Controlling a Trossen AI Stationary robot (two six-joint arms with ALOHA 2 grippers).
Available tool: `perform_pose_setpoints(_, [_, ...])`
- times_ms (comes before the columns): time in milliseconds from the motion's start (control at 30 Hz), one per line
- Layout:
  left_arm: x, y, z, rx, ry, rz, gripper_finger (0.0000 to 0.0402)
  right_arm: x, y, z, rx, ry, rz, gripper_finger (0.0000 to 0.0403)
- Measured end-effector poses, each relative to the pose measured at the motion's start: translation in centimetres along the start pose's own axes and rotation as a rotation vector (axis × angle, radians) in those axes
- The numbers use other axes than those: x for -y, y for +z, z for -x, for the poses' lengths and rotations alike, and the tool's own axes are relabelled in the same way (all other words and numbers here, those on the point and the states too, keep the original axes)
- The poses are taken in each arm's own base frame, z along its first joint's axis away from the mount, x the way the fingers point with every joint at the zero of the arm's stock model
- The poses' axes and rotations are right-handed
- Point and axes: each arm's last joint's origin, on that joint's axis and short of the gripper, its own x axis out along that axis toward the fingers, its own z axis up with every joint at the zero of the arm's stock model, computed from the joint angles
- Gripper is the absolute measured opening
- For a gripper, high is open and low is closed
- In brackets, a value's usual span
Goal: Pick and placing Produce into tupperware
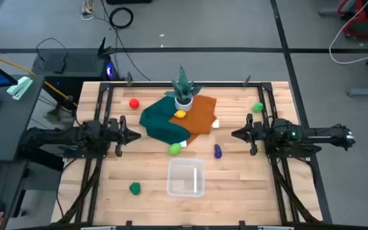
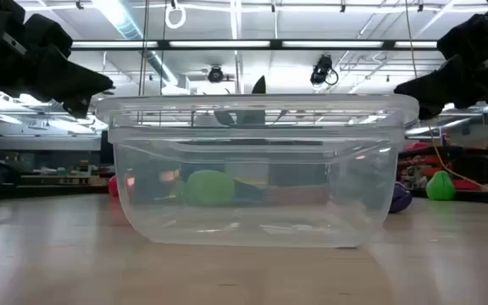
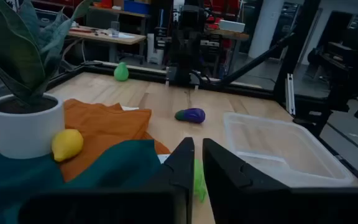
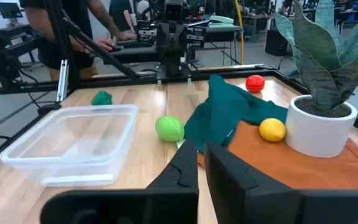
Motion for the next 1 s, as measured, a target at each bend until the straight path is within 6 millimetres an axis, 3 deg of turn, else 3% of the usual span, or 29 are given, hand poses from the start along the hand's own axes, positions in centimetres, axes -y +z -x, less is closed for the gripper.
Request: perform_pose_setpoints(1000, [0.00,0.00,0.00,0.000,0.000,0.000,0.0029,0.00,0.00,0.00,0.000,0.000,0.000,0.0000])
